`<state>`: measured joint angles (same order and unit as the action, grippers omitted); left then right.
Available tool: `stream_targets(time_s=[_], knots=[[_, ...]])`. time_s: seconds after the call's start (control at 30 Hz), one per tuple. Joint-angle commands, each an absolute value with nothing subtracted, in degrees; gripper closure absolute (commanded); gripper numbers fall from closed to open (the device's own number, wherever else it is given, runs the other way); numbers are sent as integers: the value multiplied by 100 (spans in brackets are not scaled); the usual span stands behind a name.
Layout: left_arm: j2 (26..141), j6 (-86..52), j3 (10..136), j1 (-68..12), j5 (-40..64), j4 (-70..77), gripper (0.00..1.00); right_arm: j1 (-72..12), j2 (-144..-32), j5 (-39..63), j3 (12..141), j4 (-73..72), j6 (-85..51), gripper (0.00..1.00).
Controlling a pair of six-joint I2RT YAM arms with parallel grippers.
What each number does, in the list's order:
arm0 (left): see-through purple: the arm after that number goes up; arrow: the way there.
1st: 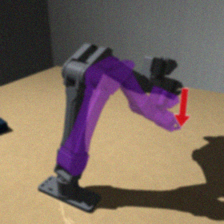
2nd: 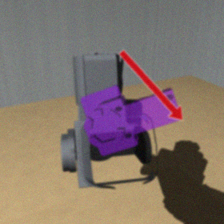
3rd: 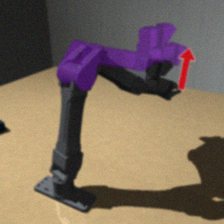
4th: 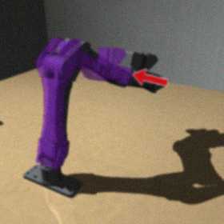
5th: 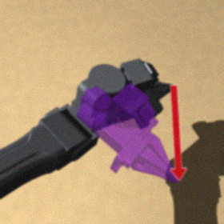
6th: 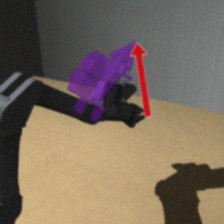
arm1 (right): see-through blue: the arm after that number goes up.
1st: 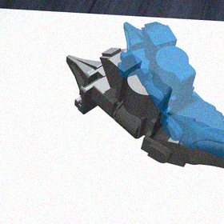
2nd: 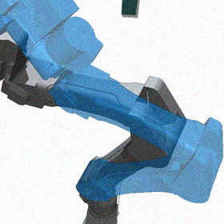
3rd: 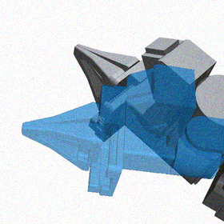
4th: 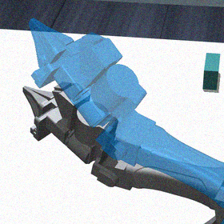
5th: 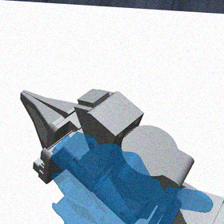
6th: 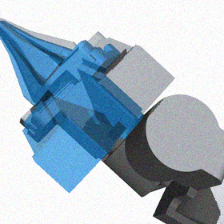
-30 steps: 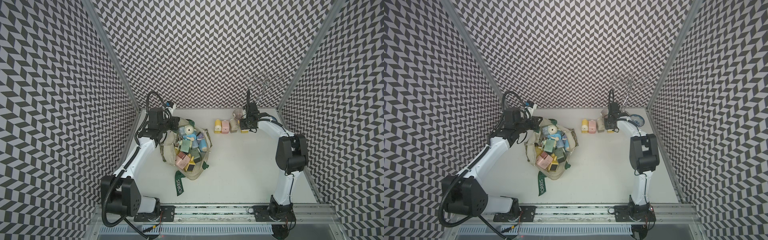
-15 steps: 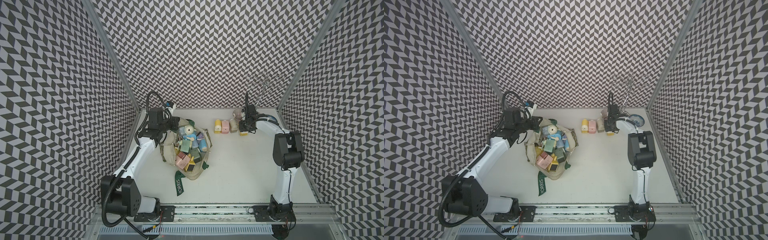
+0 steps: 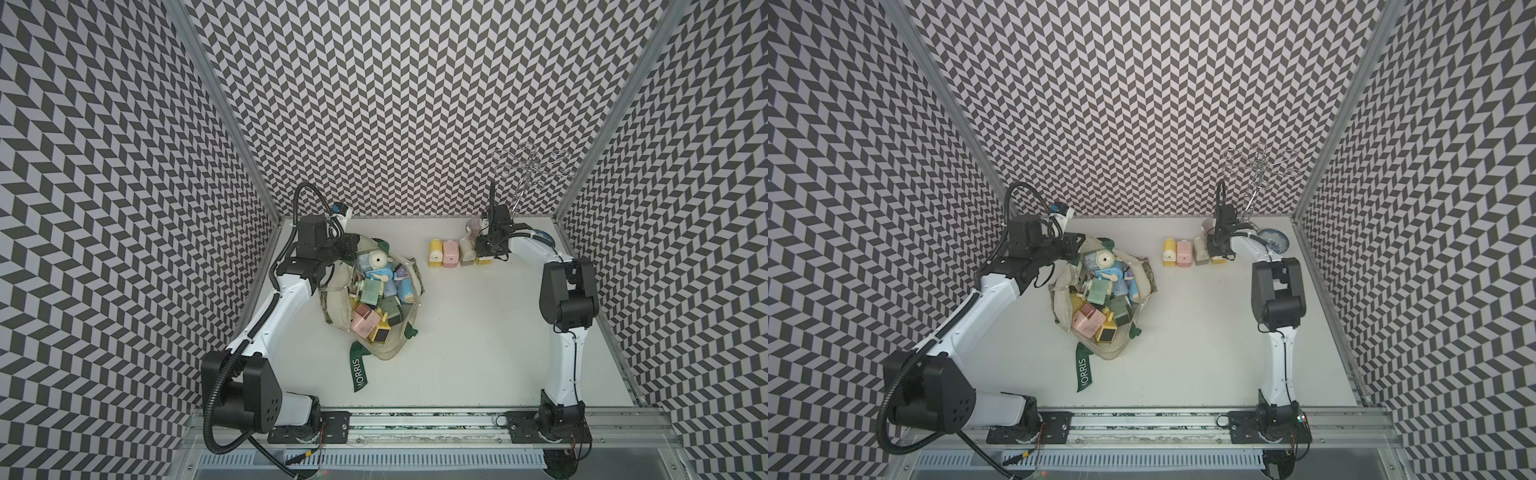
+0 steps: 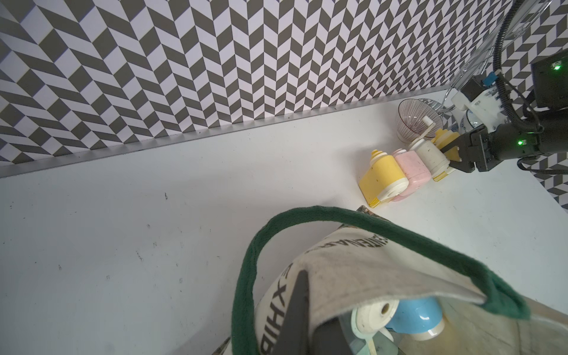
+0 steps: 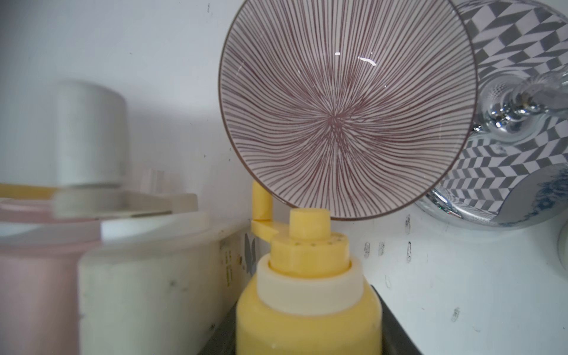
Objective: Take out the pencil sharpeners from the tote bags
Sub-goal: Place the pencil sharpener at the center of the board.
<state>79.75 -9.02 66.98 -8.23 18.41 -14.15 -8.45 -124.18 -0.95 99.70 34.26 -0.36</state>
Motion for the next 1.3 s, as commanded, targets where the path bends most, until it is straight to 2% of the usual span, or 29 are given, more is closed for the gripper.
stream_targets(time_s=[0.0,0.23,0.47,0.73,1.07,1.27], knots=[[7728,-879,6961,-819,1775,-743,100,-823,-12497,79,10134,3147,-5,73],[7730,-869,6970,-819,1749,-764,100,-819,-12553,469,10083,3097,-141,73],[7726,-860,6970,-818,1755,-761,100,-822,-12573,290,10071,3185,-161,70],[7724,-831,6970,-818,1705,-776,100,-819,-12354,388,10071,3243,-232,51],[7711,-822,6970,-820,1681,-786,100,-818,-11968,298,9896,3351,-335,40],[7725,-822,6970,-822,1688,-784,100,-821,-11554,143,9767,3445,-375,37]])
